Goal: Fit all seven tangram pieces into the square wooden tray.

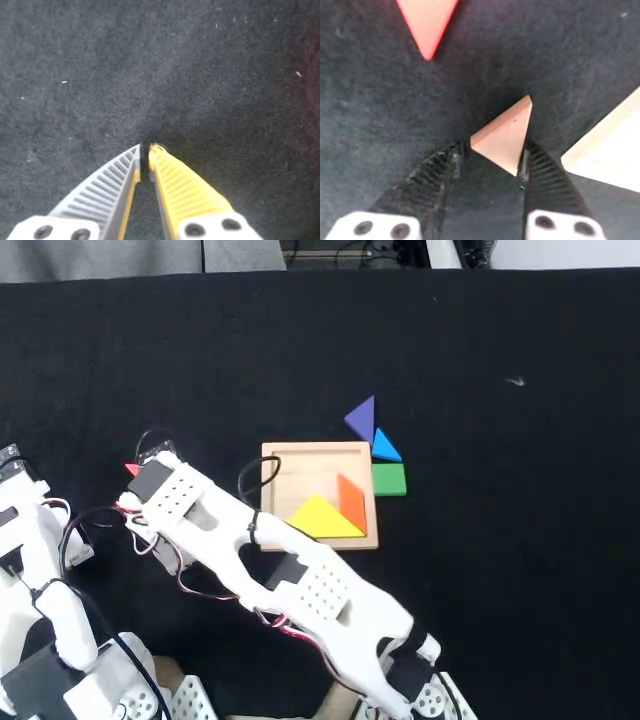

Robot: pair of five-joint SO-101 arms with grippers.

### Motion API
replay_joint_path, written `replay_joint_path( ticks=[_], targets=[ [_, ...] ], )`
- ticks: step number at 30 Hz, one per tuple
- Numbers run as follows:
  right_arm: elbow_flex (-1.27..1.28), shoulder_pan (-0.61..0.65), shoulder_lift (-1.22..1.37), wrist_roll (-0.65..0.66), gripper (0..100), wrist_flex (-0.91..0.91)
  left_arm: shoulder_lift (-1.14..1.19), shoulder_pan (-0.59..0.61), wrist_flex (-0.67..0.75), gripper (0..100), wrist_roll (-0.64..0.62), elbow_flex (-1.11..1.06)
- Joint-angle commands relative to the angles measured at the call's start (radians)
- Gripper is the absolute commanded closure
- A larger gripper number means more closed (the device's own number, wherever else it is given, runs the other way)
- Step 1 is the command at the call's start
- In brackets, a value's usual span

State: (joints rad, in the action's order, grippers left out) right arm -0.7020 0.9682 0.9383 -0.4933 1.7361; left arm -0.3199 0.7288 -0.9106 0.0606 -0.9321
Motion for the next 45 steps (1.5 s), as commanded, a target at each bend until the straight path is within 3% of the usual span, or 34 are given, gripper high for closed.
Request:
replay_joint_path(
  ticks=[1,15,21,45],
  targets=[
    [-0.054,0.017,0.007,0.048,81.5,0.025,-0.032,-0.010,0.012,95,-0.005,0.008],
    [-0.133,-0.017,0.016,0.072,80.9,0.025,-0.032,-0.010,0.012,95,-0.005,0.008],
    [-0.125,-0.015,0.018,0.072,70.2,0.025,-0.032,-0.010,0.012,95,-0.005,0.008],
    [-0.137,-0.015,0.070,0.081,75.6,-0.012,-0.032,-0.010,0.012,95,-0.005,0.008]
  ],
)
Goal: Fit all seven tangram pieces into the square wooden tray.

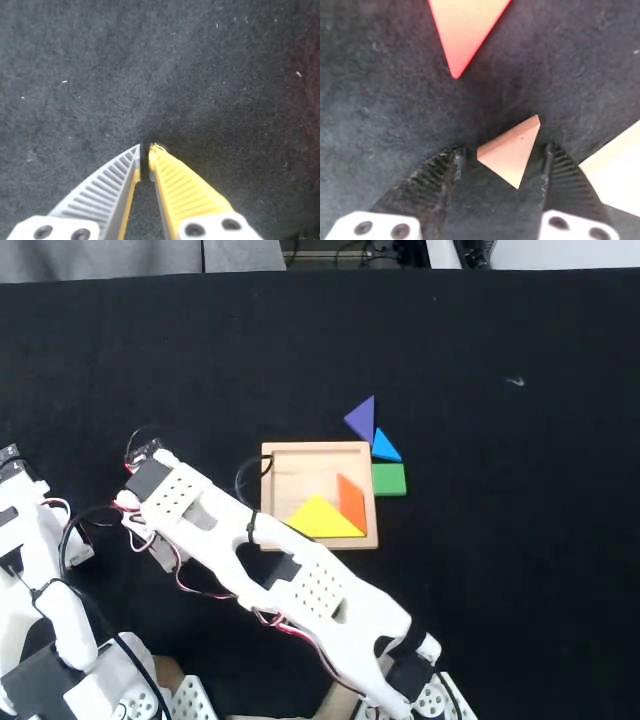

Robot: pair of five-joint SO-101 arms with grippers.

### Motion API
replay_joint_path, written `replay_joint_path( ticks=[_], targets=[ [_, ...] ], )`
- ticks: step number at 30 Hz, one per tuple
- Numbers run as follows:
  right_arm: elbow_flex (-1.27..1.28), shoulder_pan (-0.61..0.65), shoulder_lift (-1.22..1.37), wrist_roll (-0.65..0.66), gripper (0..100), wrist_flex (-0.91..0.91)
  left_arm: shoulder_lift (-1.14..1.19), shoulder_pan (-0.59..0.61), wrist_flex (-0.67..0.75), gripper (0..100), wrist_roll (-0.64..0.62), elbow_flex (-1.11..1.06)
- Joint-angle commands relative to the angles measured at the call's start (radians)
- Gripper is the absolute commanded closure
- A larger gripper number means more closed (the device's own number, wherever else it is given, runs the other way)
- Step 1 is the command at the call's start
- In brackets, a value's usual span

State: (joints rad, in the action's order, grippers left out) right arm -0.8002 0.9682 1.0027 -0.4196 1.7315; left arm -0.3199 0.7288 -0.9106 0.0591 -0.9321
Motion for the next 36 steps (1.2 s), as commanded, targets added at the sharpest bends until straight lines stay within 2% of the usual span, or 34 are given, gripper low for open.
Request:
replay_joint_path(
  ticks=[1,8,13,21,29,36],
  targets=[
    [-0.051,-0.015,0.008,0.008,77.6,-0.008,-0.032,-0.010,0.012,95,-0.003,0.008],
    [-0.079,-0.017,0.012,0.008,89.1,0.002,-0.032,-0.010,0.012,95,-0.003,0.008],
    [-0.082,-0.040,0.005,0.008,89.6,0.002,-0.032,-0.010,0.012,95,-0.003,0.008],
    [-0.114,-0.161,-0.064,0.009,89.6,0.035,-0.032,-0.010,0.012,95,-0.003,0.008],
    [0.051,-0.157,-0.323,0.006,89.6,0.035,-0.032,-0.010,0.012,95,-0.003,0.007],
    [0.188,-0.287,-0.599,0.006,89.6,0.035,-0.032,-0.010,0.012,95,-0.003,0.005]
  ],
)
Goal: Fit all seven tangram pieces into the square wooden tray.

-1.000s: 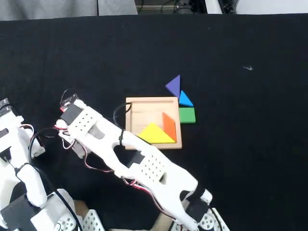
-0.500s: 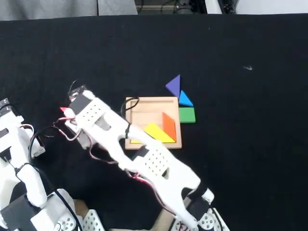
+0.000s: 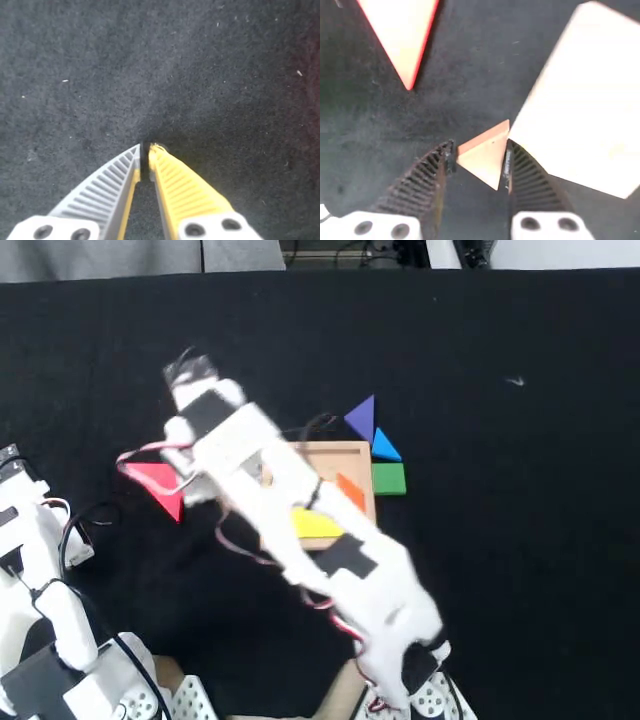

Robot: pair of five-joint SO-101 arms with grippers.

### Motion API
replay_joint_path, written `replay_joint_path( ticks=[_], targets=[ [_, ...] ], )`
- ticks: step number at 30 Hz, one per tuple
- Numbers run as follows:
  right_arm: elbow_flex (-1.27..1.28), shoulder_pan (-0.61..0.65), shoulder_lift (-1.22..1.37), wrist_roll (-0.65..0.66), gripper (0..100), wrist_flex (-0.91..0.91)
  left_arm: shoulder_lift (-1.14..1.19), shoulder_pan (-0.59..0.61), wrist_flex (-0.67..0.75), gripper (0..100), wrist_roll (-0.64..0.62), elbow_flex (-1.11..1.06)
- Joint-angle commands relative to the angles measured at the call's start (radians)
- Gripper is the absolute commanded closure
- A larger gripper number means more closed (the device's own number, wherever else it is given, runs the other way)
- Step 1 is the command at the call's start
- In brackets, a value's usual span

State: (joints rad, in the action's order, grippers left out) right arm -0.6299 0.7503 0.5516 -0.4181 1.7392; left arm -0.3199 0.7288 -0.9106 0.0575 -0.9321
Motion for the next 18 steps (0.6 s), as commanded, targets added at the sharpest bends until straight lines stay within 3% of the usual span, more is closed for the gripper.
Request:
replay_joint_path(
  ticks=[1,9,18],
  targets=[
    [0.031,-0.098,-0.168,0.006,89.6,0.028,-0.032,-0.010,0.012,95,-0.002,0.005],
    [0.099,-0.321,-0.151,0.008,89.5,0.018,-0.032,-0.010,0.012,95,-0.002,0.005],
    [0.139,-0.422,-0.130,0.008,89.6,0.023,-0.032,-0.018,0.012,95,-0.008,0.004]
  ],
)
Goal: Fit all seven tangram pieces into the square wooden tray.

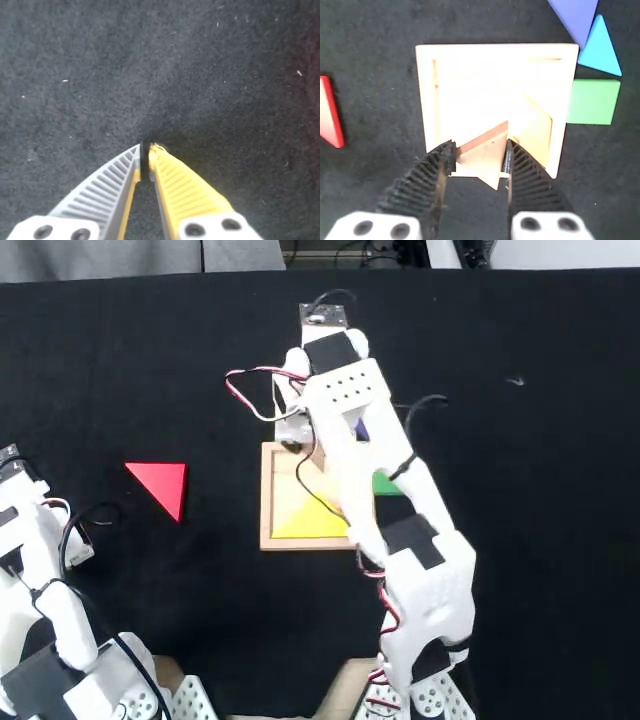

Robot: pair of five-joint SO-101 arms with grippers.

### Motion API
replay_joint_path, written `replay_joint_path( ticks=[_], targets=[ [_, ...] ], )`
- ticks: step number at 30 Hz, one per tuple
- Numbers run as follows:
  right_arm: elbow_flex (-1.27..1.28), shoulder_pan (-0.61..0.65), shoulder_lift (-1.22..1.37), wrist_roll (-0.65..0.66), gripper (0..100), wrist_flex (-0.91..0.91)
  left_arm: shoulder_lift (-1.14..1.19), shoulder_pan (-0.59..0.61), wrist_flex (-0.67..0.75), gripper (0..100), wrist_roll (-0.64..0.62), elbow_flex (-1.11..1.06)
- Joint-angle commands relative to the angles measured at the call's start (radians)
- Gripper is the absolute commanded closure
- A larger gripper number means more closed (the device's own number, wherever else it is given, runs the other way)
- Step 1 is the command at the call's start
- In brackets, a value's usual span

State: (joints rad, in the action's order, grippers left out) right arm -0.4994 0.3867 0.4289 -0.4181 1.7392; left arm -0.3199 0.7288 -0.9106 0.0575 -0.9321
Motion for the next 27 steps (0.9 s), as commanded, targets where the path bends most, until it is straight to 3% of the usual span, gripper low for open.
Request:
replay_joint_path(
  ticks=[1,10,18,27],
  targets=[
    [0.019,-0.081,-0.007,0.008,89.6,0.021,-0.032,-0.018,0.012,95,-0.008,0.002],
    [0.272,-0.184,-0.168,0.155,89.6,-0.023,-0.032,-0.019,0.012,95,-0.008,0.002],
    [0.538,-0.069,-0.302,0.028,89.6,-0.250,-0.032,-0.073,0.012,95,-0.008,-0.012],
    [0.479,0.005,-0.136,0.017,89.3,-0.296,-0.032,-0.071,0.012,95,-0.008,-0.012]
  ],
)
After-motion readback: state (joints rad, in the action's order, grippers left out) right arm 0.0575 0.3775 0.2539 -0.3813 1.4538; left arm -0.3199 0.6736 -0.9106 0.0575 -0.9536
